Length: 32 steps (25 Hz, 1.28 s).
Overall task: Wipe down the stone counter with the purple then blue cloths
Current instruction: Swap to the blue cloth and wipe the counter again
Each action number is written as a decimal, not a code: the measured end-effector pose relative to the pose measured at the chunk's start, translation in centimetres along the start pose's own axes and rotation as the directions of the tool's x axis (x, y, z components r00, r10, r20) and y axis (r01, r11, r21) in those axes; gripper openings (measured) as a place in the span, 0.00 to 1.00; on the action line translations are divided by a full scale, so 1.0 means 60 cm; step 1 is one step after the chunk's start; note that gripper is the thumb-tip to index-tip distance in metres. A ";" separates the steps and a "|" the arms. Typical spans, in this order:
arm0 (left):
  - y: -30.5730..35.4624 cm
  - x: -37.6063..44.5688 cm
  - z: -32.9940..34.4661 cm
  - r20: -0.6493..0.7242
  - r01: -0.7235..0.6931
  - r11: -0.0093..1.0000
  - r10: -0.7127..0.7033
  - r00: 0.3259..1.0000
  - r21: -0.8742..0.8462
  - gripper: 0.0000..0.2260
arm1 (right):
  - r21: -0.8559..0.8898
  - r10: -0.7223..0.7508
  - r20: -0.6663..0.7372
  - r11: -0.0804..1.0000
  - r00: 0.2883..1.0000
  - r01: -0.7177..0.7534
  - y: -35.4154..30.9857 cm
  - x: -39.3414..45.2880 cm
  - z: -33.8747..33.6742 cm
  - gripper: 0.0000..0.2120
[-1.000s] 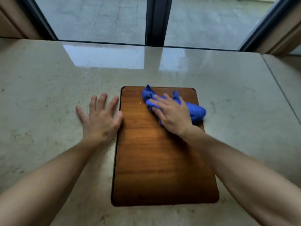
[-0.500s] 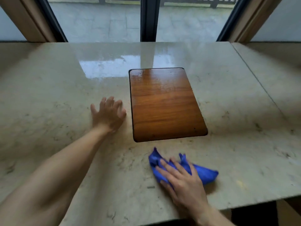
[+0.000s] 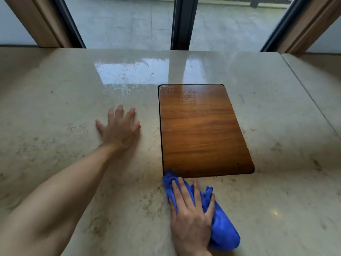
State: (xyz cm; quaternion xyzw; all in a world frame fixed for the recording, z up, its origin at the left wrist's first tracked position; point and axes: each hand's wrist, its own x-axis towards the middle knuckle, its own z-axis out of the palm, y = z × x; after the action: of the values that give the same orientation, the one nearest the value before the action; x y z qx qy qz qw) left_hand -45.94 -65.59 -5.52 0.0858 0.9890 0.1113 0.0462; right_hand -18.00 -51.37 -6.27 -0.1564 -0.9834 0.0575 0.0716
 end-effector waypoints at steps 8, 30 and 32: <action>-0.032 0.155 -0.012 -0.006 0.070 0.996 -0.070 0.998 0.048 0.28 | 0.064 0.035 -0.076 0.997 0.996 -0.031 0.013 0.342 0.049 0.20; -0.040 0.136 -0.005 0.005 0.088 0.992 -0.088 0.996 0.088 0.30 | 0.110 -0.138 0.146 0.986 0.980 0.123 -0.053 0.945 0.094 0.22; -0.037 0.134 -0.010 0.010 0.082 0.993 -0.084 0.996 0.088 0.30 | 0.116 -0.270 0.169 0.961 0.948 0.253 -0.065 0.876 0.085 0.22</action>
State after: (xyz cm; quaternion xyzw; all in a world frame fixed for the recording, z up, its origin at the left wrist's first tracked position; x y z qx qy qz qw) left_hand -54.27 -66.40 -6.05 0.0473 0.9953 0.0651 0.0535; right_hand -69.45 -38.90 -4.28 -0.0153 -0.9941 0.1073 -0.0049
